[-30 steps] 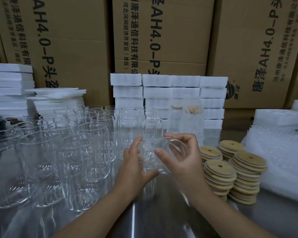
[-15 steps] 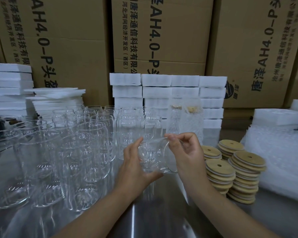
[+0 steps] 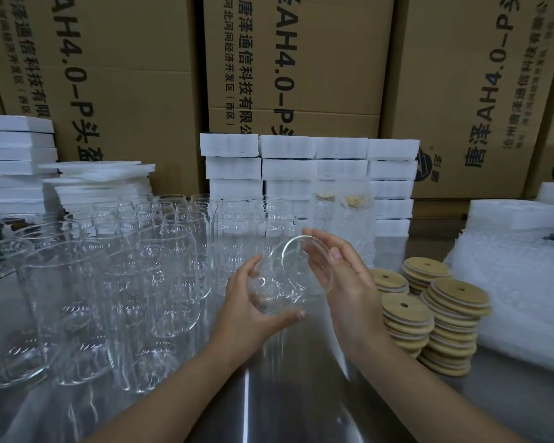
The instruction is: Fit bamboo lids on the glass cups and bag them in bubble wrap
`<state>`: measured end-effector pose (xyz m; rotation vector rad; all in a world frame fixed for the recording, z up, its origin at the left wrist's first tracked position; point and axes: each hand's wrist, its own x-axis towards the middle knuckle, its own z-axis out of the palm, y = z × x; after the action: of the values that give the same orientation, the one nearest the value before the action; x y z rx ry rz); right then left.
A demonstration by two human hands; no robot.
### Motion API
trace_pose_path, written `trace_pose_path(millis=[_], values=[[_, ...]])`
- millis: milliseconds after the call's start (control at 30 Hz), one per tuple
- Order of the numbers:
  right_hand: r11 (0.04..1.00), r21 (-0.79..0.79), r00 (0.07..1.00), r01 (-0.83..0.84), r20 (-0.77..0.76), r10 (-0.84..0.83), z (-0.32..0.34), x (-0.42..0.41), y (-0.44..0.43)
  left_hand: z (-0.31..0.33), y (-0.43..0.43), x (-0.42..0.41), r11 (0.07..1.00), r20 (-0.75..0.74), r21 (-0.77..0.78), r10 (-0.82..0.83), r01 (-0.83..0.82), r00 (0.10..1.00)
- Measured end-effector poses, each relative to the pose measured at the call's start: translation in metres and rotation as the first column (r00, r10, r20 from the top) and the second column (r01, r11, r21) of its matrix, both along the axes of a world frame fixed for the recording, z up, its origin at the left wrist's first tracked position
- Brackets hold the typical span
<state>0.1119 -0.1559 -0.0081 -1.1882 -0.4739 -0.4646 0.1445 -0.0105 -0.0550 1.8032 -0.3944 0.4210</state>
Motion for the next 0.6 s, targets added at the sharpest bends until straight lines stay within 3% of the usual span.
trace_pose_path(millis=[133,233,400,600], values=[[0.998,-0.002,0.998,-0.067,0.018,0.067,-0.0017,-0.001,-0.0009,-0.0023,-0.0007,0.0017,0.997,-0.024,-0.075,-0.023,0.021,0.999],[0.992,-0.088,0.995,-0.087,0.037,0.091,-0.0004,-0.0035,-0.0003,-0.0029,-0.0008,0.0038,0.996,-0.064,-0.085,-0.041,0.035,0.997],[0.956,-0.29,0.993,-0.045,0.091,0.074,-0.0025,-0.0073,0.0001,-0.003,0.0,0.0049,0.999,-0.109,-0.044,-0.006,0.002,0.994],[0.909,-0.412,0.992,0.063,0.125,-0.012,-0.0036,-0.0081,0.0036,-0.0032,-0.0002,0.0039,0.996,-0.056,0.001,0.085,-0.085,0.995]])
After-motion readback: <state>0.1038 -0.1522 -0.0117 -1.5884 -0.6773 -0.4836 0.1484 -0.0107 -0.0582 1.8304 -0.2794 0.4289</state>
